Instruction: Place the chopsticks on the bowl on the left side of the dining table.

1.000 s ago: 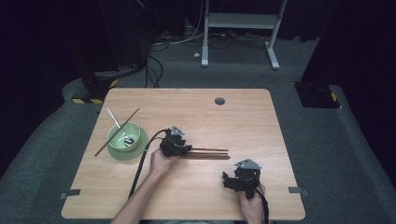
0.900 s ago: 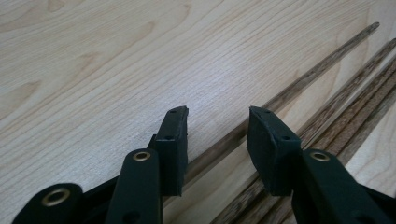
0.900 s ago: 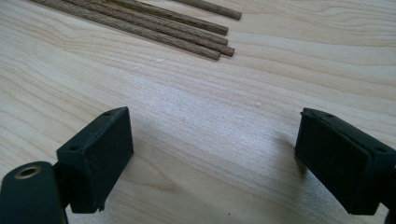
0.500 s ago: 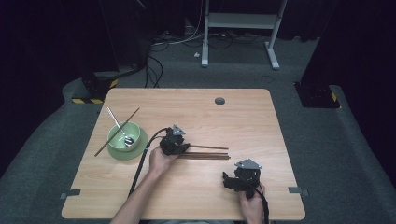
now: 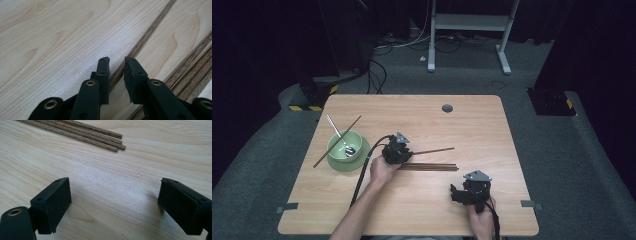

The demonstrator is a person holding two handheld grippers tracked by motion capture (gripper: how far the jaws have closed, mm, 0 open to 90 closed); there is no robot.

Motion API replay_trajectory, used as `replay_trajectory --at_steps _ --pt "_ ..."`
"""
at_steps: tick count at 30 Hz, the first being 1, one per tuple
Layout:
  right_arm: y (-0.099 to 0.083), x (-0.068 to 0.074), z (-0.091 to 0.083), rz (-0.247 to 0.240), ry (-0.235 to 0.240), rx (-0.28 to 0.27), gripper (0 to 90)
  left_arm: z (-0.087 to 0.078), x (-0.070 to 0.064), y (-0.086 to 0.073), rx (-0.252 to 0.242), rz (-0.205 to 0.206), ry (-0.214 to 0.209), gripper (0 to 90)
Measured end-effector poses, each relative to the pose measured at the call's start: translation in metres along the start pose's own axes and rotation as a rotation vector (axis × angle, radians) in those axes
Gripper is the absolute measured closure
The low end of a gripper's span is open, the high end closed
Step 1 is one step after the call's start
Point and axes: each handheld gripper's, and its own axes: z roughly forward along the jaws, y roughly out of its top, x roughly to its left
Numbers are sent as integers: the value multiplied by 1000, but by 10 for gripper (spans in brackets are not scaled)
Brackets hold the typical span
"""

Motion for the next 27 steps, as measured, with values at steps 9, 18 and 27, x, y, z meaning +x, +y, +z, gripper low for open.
replay_trajectory --at_steps 9,18,27 --pt "0 0 0 -6 2 -2 109 -1 9 -2 -6 -10 11 777" --pt "0 0 0 -7 2 -2 109 -4 20 -7 -13 -27 35 792" --pt "0 0 0 -6 2 -2 109 -6 25 -10 -15 -33 50 812"
